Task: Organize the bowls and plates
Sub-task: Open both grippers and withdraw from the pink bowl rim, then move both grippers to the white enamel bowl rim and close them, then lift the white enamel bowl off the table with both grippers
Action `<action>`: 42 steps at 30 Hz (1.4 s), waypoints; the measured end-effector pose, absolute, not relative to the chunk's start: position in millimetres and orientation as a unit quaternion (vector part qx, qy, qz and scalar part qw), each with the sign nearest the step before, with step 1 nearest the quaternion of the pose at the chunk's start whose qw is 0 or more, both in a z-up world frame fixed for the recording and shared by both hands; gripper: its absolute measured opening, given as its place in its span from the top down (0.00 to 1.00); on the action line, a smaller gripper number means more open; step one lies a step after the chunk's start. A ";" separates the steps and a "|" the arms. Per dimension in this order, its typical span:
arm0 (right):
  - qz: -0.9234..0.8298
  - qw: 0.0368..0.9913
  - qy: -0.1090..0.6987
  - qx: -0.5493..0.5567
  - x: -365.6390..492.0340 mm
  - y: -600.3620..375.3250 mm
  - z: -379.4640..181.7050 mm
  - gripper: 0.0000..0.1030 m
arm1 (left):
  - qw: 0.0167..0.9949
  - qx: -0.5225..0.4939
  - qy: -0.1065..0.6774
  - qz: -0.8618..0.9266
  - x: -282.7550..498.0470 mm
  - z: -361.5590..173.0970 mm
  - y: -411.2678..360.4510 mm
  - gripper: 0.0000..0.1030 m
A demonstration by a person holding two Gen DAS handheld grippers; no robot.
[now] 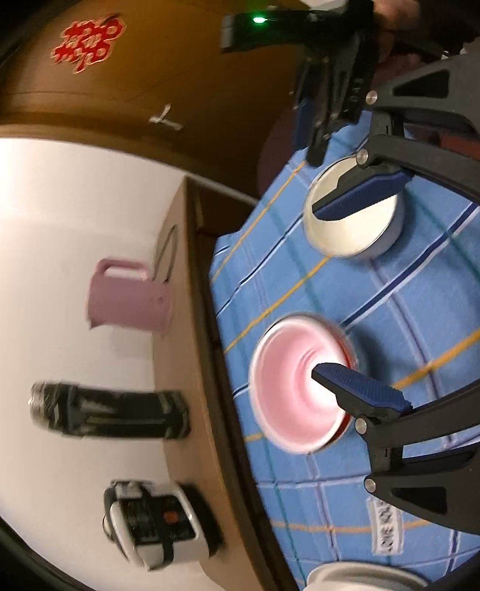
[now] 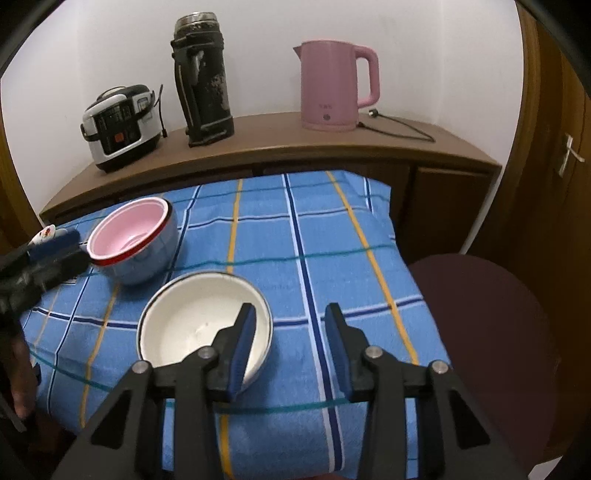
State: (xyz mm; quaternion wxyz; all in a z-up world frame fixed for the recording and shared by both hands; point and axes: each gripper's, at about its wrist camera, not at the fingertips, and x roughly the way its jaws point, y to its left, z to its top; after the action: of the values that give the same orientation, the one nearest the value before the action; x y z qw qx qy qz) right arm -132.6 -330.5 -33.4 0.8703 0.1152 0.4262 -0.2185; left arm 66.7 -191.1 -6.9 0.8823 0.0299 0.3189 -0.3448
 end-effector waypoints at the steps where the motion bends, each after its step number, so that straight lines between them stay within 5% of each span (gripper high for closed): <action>1: -0.216 0.871 0.426 0.119 -133.3 -330.7 -35.4 0.62 | 0.877 0.030 0.329 -0.350 65.3 -12.2 -195.3 0.21; 10: -0.193 0.871 0.428 0.143 -136.7 -330.8 -49.6 0.69 | 0.850 0.051 0.372 -0.369 52.1 -41.7 -223.4 0.21; 13: -0.185 0.872 0.428 0.152 -136.9 -330.3 -54.7 0.78 | 0.847 0.046 0.381 -0.368 54.1 -46.4 -226.1 0.22; 18: -0.169 0.877 0.421 0.160 -135.7 -328.2 -56.8 0.91 | 0.826 0.034 0.409 -0.387 58.1 -56.1 -233.7 0.60; 22: -0.174 0.878 0.414 0.167 -139.6 -328.6 -55.3 0.90 | 0.828 0.040 0.411 -0.380 56.6 -55.1 -236.9 0.67; 42: -0.196 0.906 0.343 0.149 -158.4 -331.5 7.7 0.90 | 0.837 0.039 0.363 -0.408 43.6 -11.7 -246.5 0.68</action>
State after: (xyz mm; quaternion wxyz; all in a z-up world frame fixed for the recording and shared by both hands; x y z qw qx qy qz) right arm -158.4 -331.5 7.7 0.9063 0.1494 0.3430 -0.1965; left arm 43.6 -246.5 -11.7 0.8368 0.0392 0.3626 -0.4083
